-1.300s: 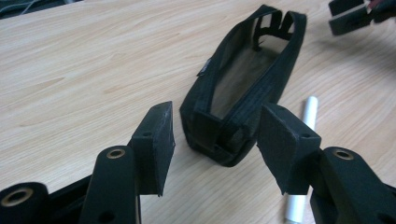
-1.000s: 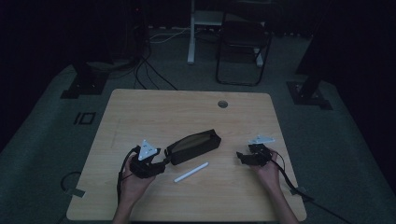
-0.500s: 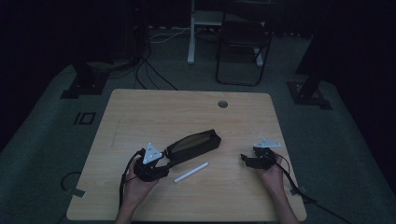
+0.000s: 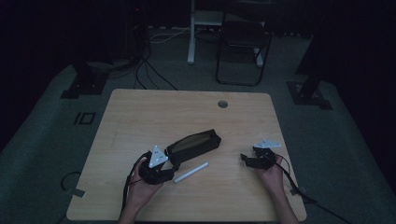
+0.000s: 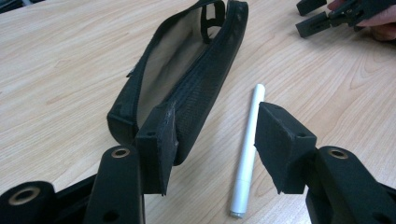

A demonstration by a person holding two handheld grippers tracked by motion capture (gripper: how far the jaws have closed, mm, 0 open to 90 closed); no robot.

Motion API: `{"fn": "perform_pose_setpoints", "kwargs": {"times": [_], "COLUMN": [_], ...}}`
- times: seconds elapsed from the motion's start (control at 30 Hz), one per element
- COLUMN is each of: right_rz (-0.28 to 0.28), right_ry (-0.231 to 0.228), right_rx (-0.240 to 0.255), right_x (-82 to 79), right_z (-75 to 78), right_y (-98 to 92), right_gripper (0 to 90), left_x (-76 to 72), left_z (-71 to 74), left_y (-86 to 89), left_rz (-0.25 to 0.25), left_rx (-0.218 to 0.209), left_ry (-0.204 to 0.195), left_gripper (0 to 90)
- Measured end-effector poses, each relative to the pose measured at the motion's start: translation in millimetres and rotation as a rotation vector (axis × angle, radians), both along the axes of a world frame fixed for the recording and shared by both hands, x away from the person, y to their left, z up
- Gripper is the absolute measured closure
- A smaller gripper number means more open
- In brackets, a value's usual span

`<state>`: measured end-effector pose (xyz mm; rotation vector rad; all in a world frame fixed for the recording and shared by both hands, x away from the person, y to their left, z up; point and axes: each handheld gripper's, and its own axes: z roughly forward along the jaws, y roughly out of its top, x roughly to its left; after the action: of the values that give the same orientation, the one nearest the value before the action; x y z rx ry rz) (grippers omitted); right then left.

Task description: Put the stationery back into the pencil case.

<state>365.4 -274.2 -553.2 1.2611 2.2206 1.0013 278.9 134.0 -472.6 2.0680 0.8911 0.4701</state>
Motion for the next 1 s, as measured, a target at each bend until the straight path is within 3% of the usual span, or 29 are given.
{"fn": "perform_pose_setpoints", "kwargs": {"times": [0.63, 1.0], "right_rz": [0.004, 0.004], "right_ry": [0.001, 0.001], "right_rx": [0.000, 0.000], "right_x": [0.8, 1.2], "right_z": [0.0, 0.0], "right_y": [0.1, 0.3], "right_gripper": [28.9, 28.9], "left_x": [-2.9, 1.7], "left_z": [-11.7, -23.8], "left_y": [-21.0, -26.8], "left_rz": [-0.061, -0.078], "left_rx": [0.064, 0.063], "left_ry": [0.020, 0.048], "left_gripper": [50.2, 50.1]}}
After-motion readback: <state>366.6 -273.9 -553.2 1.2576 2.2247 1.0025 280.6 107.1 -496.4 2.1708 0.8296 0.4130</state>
